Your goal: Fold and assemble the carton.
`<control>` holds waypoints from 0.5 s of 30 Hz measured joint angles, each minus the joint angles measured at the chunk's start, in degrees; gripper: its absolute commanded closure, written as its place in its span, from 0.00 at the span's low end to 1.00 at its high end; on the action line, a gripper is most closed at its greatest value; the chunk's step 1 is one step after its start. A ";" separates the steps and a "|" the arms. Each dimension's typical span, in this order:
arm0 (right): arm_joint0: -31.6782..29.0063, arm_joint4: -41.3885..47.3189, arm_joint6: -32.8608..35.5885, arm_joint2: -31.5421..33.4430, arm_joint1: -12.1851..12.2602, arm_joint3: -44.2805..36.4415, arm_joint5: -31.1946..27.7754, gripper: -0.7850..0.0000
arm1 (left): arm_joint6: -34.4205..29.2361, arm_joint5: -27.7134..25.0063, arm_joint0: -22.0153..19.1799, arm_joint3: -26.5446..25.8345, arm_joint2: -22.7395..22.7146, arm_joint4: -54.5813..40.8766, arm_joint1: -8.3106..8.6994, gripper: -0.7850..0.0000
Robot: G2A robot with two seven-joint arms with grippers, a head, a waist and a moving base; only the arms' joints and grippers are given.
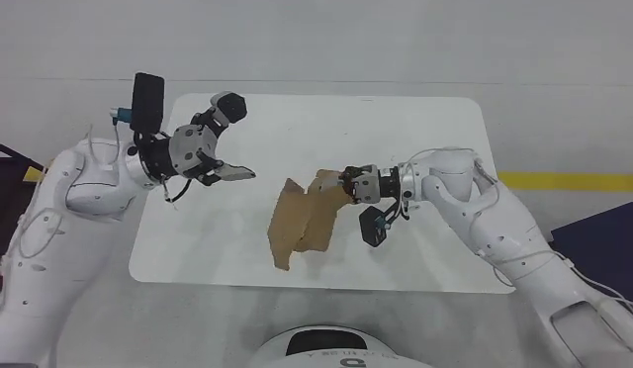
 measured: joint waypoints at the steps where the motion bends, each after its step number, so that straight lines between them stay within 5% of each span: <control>1: 0.00 0.00 0.00 0.00 0.00 0.00 0.00 1.00 | -0.08 0.00 0.14 0.39 -0.13 0.04 0.06 0.00; 10: -0.29 1.66 0.22 0.18 -0.08 0.38 -0.90 1.00 | 5.03 0.54 5.13 2.61 -2.74 4.52 -0.22 0.00; 15: 2.08 16.53 0.94 2.51 -0.78 7.39 -13.46 1.00 | 7.44 2.61 6.25 0.18 -3.01 10.47 -0.82 0.00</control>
